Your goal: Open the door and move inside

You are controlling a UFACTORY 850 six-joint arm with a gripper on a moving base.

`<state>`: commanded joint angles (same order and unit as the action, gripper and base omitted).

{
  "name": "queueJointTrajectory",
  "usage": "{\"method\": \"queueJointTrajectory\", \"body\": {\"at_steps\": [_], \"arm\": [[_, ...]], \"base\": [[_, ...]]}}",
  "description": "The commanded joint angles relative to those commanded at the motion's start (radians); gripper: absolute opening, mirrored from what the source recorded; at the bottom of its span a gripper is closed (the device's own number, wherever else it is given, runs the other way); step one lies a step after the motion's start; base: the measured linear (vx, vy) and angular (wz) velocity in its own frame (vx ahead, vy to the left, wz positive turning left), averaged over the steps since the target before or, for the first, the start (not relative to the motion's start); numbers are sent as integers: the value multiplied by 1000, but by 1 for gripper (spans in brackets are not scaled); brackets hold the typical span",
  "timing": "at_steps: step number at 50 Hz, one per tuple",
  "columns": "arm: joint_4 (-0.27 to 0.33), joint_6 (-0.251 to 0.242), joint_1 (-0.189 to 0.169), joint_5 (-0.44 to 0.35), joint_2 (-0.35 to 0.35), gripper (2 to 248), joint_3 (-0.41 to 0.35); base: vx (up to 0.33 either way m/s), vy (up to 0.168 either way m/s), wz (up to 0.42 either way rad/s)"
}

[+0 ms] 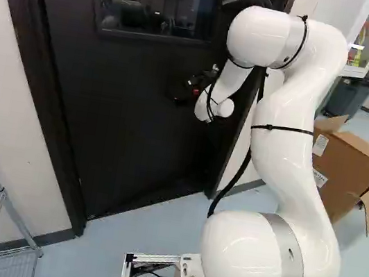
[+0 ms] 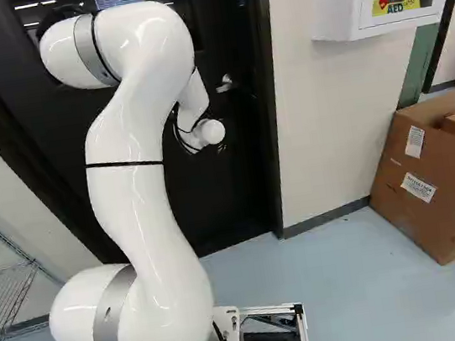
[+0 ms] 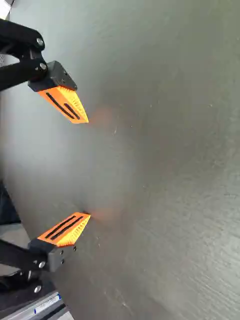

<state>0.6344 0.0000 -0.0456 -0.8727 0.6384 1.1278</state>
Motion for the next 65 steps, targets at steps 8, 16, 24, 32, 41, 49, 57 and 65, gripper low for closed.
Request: {"method": "queueJointTrajectory", "body": {"at_steps": [8, 16, 24, 32, 41, 49, 57, 65], "arm": [[11, 0, 17, 0, 33, 247, 46], [22, 0, 34, 0, 66, 247, 93], [33, 0, 50, 0, 100, 247, 142], [42, 0, 66, 0, 137, 247, 194], [44, 0, 83, 0, 178, 247, 255], [44, 0, 96, 0, 211, 247, 303], [40, 0, 100, 0, 220, 247, 316], [24, 0, 98, 0, 215, 247, 308]], "base": [[0, 0, 0], [0, 0, 0], [0, 0, 0], [0, 0, 0], [0, 0, 0], [0, 0, 0], [0, 0, 0], [0, 0, 0]]}}
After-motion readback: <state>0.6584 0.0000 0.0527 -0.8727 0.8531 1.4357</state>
